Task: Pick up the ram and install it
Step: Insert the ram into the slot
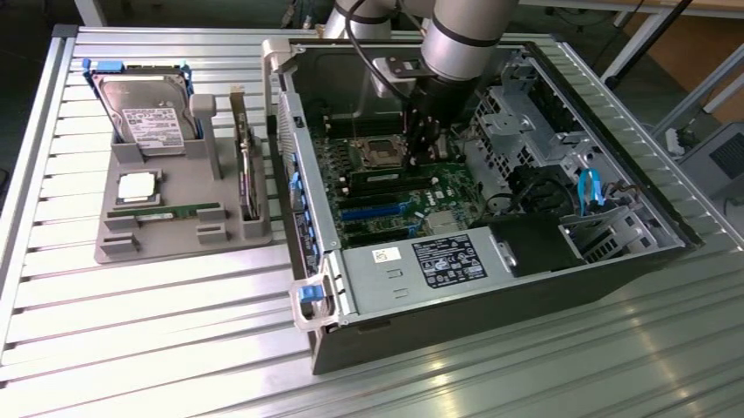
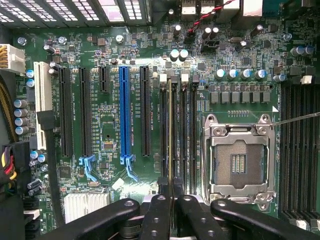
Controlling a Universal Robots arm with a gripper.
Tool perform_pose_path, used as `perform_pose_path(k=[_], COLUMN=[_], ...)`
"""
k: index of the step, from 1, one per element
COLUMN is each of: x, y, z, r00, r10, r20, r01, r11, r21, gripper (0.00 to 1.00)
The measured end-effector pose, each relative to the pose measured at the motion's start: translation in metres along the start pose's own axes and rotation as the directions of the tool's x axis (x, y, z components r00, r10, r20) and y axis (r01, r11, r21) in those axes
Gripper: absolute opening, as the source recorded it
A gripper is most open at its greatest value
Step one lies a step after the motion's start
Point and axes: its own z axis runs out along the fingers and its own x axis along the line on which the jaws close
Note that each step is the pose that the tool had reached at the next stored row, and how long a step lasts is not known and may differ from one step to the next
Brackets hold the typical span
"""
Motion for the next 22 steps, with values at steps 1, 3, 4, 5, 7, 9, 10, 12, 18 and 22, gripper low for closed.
perform_pose_path(k=[1,3,4,5,7,9,10,12,18,22], x=[0.0000,0.0000,0.0000,0.0000,0.0002,0.0005,0.0006,0.0023,0.0029,0.0029], y=[0.0000,0.0000,0.0000,0.0000,0.0000,-0.0001,-0.0001,0.0001,0.0000,-0.0002], z=[0.0000,0.0000,0.0000,0.0000,0.0000,0.0000,0.0000,0.0000,0.0023,0.0036], r00=[1.0000,1.0000,1.0000,1.0000,0.9999,0.9998,0.9998,0.9998,0.9998,0.9999], r10=[0.004,0.007,0.008,0.010,0.015,0.019,0.019,0.019,0.019,0.014], r20=[0.0000,0.0001,0.0001,0.0001,0.0003,0.0002,0.0001,0.0002,0.0002,0.0001], r01=[-0.004,-0.007,-0.008,-0.010,-0.015,-0.019,-0.019,-0.019,-0.019,-0.014], r11=[1.0000,1.0000,1.0000,1.0000,0.9999,0.9998,0.9998,0.9998,0.9998,0.9999], r21=[0.0000,-0.0001,-0.0001,-0.0001,-0.0001,-0.0002,-0.0003,-0.0002,-0.0002,-0.0001], gripper=[0.11,0.11,0.11,0.11,0.11,0.11,0.11,0.11,0.11,0.11])
